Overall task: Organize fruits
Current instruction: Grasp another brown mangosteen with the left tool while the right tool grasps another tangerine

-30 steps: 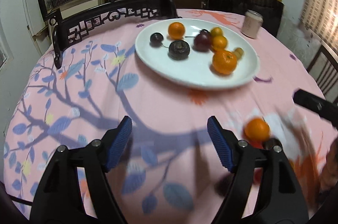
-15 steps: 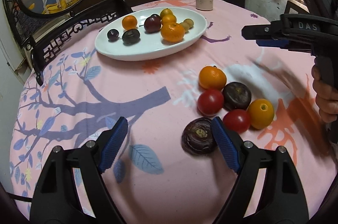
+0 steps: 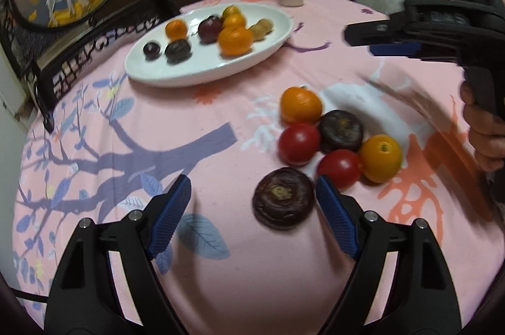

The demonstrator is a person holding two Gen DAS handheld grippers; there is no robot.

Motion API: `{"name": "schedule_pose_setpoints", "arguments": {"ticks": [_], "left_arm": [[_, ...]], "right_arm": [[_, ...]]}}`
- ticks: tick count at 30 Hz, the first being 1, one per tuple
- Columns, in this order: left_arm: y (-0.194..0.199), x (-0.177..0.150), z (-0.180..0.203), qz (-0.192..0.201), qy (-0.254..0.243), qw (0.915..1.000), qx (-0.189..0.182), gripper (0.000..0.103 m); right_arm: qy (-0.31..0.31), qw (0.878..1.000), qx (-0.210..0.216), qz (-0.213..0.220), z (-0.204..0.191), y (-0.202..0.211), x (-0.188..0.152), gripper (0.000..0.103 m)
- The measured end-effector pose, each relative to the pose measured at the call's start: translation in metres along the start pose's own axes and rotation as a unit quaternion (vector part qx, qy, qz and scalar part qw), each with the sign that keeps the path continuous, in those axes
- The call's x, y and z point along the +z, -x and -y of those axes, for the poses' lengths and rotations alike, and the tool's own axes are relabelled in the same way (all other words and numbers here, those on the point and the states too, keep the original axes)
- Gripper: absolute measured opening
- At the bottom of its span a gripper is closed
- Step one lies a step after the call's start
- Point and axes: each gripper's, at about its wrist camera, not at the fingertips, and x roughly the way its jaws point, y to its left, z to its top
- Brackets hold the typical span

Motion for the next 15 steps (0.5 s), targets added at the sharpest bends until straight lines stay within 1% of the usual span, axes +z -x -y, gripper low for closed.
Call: {"name": "schedule_pose_setpoints", "arguments": {"ticks": [2,4,7,9,10,12,14,15], "left_arm": [[-0.004,0.0,-0.003,-0.007,0.006,0.9999,-0.004,0.082],[-0.005,-0.001,-0.002,-0.01,0.001,1.0,-0.001,0.077],[-0.006,0.0,-0.004,-0.013,-0.005,0.9997,0.022,0.076],[-0.009,0.002,-0.019,-0.017,0.021,0.9981,0.056,0.076],[-0.013,0.002,-0.029,-0.023,0.042,0.9965,0.069,0.076],[-0.015,0.003,-0.048,-0.03,0.085,0.9941,0.059,0.076],[-0.018,0.004,-0.055,-0.03,0.102,0.9922,0.065,0.076],[-0.02,0.005,-0.056,-0.031,0.104,0.9918,0.068,0.078]], "right_arm": [[0.0,1.0,-0.001,-0.001,0.0,0.0,0.0,0.061],[0.0,1.0,-0.001,-0.002,0.0,0.0,0.0,0.061],[0.0,1.0,-0.002,-0.002,0.0,0.0,0.0,0.061],[0.0,1.0,-0.001,-0.002,-0.001,0.0,0.0,0.061],[0.0,1.0,0.001,-0.003,-0.001,0.0,-0.001,0.061],[0.001,1.0,0.006,-0.008,-0.003,-0.002,-0.002,0.061],[0.005,1.0,0.016,-0.02,-0.007,-0.006,-0.004,0.061],[0.008,0.999,0.021,-0.028,-0.01,-0.009,-0.005,0.061]]}}
